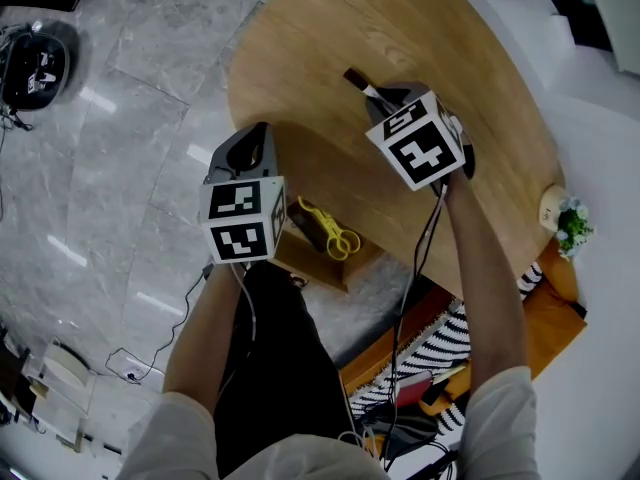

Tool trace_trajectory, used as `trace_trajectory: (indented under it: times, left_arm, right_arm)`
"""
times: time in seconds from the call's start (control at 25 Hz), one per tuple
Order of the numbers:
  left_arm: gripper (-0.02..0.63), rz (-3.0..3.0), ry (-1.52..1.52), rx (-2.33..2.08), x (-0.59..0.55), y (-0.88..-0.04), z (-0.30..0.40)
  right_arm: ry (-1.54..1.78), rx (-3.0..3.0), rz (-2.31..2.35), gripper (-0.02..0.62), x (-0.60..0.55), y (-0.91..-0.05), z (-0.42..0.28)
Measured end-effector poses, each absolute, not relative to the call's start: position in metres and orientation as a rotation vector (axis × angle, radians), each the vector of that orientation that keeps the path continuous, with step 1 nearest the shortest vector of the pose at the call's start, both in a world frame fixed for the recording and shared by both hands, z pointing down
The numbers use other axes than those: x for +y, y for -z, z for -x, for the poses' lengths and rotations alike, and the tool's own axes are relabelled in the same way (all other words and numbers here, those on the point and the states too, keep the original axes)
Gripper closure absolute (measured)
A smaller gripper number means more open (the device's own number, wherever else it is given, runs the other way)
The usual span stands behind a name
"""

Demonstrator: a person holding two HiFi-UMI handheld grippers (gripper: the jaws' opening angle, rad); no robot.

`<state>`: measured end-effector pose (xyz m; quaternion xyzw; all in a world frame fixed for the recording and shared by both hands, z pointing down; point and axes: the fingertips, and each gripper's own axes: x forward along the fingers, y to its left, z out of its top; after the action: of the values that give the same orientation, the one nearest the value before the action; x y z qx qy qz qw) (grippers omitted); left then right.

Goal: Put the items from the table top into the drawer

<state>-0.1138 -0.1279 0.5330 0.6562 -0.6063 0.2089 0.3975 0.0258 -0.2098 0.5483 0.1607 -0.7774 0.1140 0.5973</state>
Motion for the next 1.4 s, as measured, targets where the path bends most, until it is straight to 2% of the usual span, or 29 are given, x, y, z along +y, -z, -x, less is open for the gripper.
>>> trace_trajectory:
  times: [0.48, 0.92, 1.4]
  left_arm:
    - [0.597, -1.667, -0.536, -1.557, -0.079, -0.515, 0.111]
    - [0.595, -1.625, -0.555, -1.582, 0.012, -0.504, 0.105]
    - [0.595, -1.504, -0.528, -1.62, 0.094, -0.529, 0.126]
  right_arm:
    - [-0.348, -1.846, -0.485, 0.538, -0.167, -0.522, -0.033]
    - [-0.535, -1.921, -0.514, 0.538, -0.061, -0.507, -0.03]
    - [-0.702, -2.007, -0.476, 0.538, 0.033, -0.529, 0.031]
